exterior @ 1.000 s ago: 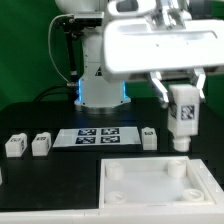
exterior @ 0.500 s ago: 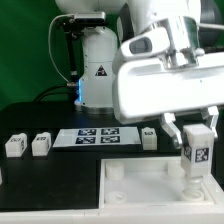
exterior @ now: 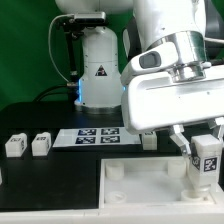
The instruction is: Assemble one leg
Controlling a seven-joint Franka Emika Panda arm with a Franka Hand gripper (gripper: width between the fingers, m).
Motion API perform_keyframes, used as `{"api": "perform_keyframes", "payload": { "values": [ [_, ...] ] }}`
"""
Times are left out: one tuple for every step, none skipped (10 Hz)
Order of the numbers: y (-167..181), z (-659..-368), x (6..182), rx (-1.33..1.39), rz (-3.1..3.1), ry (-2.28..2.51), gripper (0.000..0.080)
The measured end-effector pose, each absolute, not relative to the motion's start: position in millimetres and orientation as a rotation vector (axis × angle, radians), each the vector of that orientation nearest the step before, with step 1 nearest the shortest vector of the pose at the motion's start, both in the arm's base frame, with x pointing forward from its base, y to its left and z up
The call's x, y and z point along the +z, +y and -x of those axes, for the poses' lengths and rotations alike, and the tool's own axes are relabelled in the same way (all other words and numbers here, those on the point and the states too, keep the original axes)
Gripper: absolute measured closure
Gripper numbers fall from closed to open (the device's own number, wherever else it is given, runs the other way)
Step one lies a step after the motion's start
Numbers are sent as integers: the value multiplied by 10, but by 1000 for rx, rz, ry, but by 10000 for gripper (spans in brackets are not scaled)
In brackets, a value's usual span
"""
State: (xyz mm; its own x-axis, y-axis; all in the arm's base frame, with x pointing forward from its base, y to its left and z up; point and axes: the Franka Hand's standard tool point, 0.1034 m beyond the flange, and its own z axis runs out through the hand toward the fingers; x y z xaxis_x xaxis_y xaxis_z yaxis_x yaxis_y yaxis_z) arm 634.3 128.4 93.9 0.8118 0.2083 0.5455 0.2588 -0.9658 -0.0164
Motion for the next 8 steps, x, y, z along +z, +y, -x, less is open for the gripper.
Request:
{"api": "perform_keyframes", "payload": {
  "values": [
    [1298, -6292, 938, -856, 2905, -382, 508],
    [1263, -6269, 937, -860, 2908, -392, 508],
    [1210, -6267, 935, -870, 2911, -399, 508],
    [1186, -6263, 932, -874, 2912, -399, 508],
    [1177, -6267, 931, -880, 2912, -399, 508],
    [1156, -6276, 928, -881, 2914, -399, 508],
    [1154, -6302, 918, -887, 2913, -396, 508],
    [1174, -6312, 871, -887, 2910, -397, 508]
  ]
}}
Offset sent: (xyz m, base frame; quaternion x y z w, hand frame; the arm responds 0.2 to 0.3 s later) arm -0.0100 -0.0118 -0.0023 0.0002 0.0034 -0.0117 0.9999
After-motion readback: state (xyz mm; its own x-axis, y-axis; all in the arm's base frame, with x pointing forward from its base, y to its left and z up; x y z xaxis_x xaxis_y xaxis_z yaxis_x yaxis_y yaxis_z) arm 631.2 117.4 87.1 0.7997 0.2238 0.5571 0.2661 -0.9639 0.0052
